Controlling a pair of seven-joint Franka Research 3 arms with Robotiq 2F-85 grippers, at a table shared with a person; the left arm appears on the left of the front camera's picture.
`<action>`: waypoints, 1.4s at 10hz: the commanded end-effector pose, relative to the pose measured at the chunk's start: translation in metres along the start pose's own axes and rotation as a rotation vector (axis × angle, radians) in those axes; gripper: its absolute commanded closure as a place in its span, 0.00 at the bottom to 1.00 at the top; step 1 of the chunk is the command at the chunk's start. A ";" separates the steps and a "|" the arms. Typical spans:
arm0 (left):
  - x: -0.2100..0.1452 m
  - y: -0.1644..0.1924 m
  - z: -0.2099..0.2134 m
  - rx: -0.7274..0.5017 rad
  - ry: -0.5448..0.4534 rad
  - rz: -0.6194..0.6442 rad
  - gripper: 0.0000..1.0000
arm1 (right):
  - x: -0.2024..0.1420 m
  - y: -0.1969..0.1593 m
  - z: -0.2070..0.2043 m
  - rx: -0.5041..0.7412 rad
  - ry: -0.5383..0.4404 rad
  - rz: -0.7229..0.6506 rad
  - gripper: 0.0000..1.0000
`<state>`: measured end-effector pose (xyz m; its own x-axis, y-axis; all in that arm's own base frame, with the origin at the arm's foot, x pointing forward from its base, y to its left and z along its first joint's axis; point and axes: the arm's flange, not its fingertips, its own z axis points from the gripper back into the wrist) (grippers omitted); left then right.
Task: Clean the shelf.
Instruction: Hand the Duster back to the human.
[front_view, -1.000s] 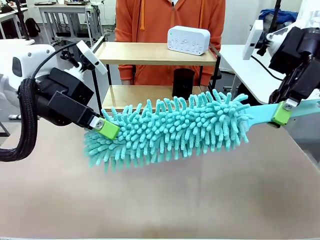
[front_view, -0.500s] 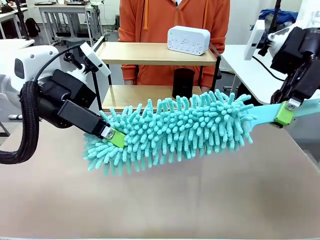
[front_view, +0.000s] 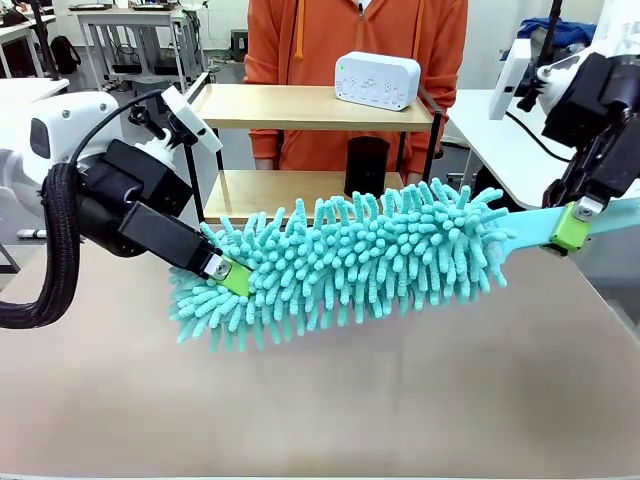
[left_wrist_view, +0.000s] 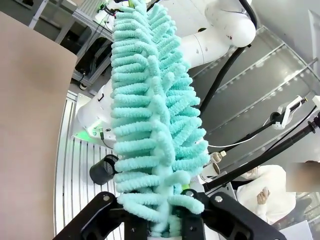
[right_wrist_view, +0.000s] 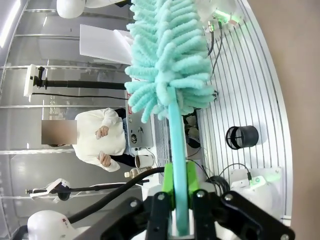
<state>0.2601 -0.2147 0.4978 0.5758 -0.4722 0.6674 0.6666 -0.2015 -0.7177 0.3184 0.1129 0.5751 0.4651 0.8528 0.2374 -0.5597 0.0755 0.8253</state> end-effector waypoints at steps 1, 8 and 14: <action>-0.003 -0.003 -0.003 -0.002 0.003 -0.037 1.00 | -0.007 0.002 0.004 -0.009 -0.030 -0.008 0.41; -0.008 -0.005 0.006 -0.012 0.006 -0.047 1.00 | -0.059 -0.013 0.066 -0.009 -0.577 -0.020 0.00; -0.016 0.002 0.036 0.015 -0.066 -0.011 1.00 | -0.176 -0.129 0.067 -0.010 -1.365 -0.509 0.00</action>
<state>0.2766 -0.1853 0.4971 0.6029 -0.4294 0.6724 0.6761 -0.1725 -0.7164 0.3656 -0.1004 0.4668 0.9249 -0.2904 0.2455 -0.1709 0.2594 0.9505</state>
